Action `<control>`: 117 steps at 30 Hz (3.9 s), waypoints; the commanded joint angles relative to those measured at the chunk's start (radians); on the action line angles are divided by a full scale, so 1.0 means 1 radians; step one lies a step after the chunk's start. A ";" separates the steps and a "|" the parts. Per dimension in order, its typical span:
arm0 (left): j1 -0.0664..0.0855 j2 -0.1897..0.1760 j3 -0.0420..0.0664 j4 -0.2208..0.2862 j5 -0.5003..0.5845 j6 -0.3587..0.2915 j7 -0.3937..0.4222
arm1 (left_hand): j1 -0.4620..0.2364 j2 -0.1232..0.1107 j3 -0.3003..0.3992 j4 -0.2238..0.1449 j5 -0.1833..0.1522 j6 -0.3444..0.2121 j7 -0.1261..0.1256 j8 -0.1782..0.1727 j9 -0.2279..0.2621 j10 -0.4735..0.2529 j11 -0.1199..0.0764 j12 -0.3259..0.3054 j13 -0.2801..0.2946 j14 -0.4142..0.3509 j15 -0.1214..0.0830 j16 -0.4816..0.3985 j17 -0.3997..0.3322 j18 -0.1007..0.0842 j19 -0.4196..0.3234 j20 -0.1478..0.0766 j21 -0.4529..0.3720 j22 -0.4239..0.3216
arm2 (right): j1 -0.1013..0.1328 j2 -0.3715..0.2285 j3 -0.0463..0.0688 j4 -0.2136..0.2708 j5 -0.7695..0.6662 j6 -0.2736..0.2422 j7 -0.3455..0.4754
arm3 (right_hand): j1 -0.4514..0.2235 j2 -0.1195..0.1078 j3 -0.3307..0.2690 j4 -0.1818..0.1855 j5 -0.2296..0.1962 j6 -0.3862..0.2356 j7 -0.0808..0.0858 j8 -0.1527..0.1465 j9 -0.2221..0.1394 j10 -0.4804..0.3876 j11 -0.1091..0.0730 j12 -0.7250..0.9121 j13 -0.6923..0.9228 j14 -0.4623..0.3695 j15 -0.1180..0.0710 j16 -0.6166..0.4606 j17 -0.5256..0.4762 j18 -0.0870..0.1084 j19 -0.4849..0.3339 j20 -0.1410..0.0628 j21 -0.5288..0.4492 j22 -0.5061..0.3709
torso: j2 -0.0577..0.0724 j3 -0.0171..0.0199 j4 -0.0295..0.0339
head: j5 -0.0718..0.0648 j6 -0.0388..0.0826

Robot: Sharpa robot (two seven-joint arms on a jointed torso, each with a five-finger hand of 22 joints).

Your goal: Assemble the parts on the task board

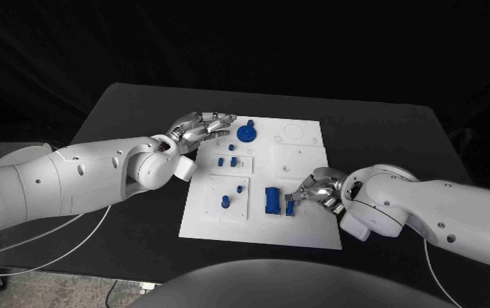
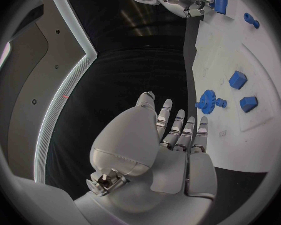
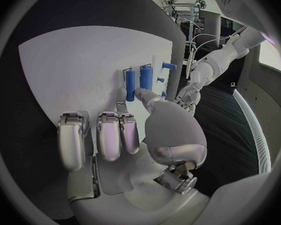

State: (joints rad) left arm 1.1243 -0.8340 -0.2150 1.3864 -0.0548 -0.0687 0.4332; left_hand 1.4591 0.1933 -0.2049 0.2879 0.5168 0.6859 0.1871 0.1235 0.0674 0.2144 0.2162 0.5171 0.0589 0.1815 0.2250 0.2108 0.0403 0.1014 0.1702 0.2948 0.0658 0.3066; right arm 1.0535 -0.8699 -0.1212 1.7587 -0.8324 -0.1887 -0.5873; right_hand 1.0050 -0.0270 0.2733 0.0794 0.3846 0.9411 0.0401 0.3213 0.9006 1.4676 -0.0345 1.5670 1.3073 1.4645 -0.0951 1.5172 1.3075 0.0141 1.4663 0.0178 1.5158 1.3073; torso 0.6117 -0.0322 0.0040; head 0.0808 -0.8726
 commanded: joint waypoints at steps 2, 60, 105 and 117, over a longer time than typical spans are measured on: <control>0.000 0.002 0.001 0.002 0.001 0.021 0.005 | 0.010 -0.002 0.006 -0.001 0.006 0.005 0.027 0.005 0.001 0.008 -0.001 0.002 0.001 0.007 0.002 0.003 0.002 0.019 0.009 -0.001 0.004 0.001 | -0.001 0.003 0.000 0.002 -0.019 0.037 -0.011 | -0.046 -0.009 -0.033 0.039 -0.127 -0.002 0.009 -0.004 -0.006 0.103 0.010 0.004 0.263 0.084 0.009 -0.006 0.147 0.001 0.078 0.005 -0.002 0.243 | 0.000 0.0000 0.0003 | 0.001 0.000; -0.018 -0.007 0.003 0.036 -0.098 -0.126 0.215 | -0.650 -0.074 -0.006 -0.097 -0.389 -0.489 -0.187 -0.123 -0.067 -0.214 -0.216 -0.361 -0.059 -0.181 -0.151 -0.211 -0.040 0.013 -0.170 -0.118 -0.066 -0.307 | 0.000 -0.083 0.002 -0.161 0.592 -0.010 0.991 | -0.561 0.027 -0.352 0.046 -0.385 -0.941 -0.121 -0.321 -0.901 -1.468 0.035 -1.567 -1.307 -1.465 0.095 -1.517 -1.308 -0.014 -1.466 0.057 -1.516 -1.307 | -0.022 -0.0053 0.0016 | 0.003 0.004; -0.074 0.054 0.215 0.184 0.055 -0.701 0.087 | -1.329 -0.193 0.205 -0.288 -0.517 -0.686 -0.187 -0.123 -0.067 -0.214 -0.216 -0.517 -0.059 -0.181 -0.225 -0.211 -0.040 -0.101 -0.170 -0.295 -0.066 -0.307 | -0.004 0.090 0.121 -0.189 0.832 -0.581 1.107 | -1.005 0.027 -0.273 -0.079 -0.385 -0.941 -0.040 -0.321 -0.901 -1.468 0.035 -1.567 -1.307 -1.465 0.095 -1.517 -1.308 -0.014 -1.466 -0.018 -1.516 -1.307 | -0.067 0.0322 -0.0040 | -0.081 0.273; -0.074 0.054 0.215 0.184 0.055 -0.701 0.087 | -1.459 -0.193 0.205 -0.288 -0.517 -0.686 -0.187 -0.123 -0.067 -0.214 -0.216 -0.517 -0.059 -0.181 -0.225 -0.211 -0.040 -0.101 -0.170 -0.295 -0.066 -0.307 | -0.004 0.090 0.121 -0.189 0.832 -0.581 1.107 | -1.005 0.027 -0.273 -0.079 -0.385 -0.941 -0.040 -0.321 -0.901 -1.468 0.035 -1.567 -1.307 -1.465 0.095 -1.517 -1.308 -0.014 -1.466 -0.018 -1.516 -1.307 | -0.067 0.0322 -0.0040 | -0.081 0.273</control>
State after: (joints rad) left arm 1.0497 -0.7820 -0.0011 1.5673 0.0006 -0.7641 0.5140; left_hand 0.0076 0.0002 -0.0033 0.0008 0.0050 0.0070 0.0014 0.0033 0.0015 0.0050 0.0002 0.0059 0.0012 0.0026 0.0071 0.0036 0.0015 0.0149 -0.0012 0.0052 0.0063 0.0012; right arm 1.0504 -0.7807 -0.0005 1.5703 0.0044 -0.7706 0.5048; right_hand 0.0055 -0.0001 0.0004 0.0042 0.0035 0.0002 -0.0038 0.0035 0.0009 0.0065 0.0011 0.0036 0.0009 -0.0002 0.0051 0.0029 0.0009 0.0065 -0.0003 0.0053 0.0038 0.0012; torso 0.5442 0.0001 0.0000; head 0.0000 -0.6000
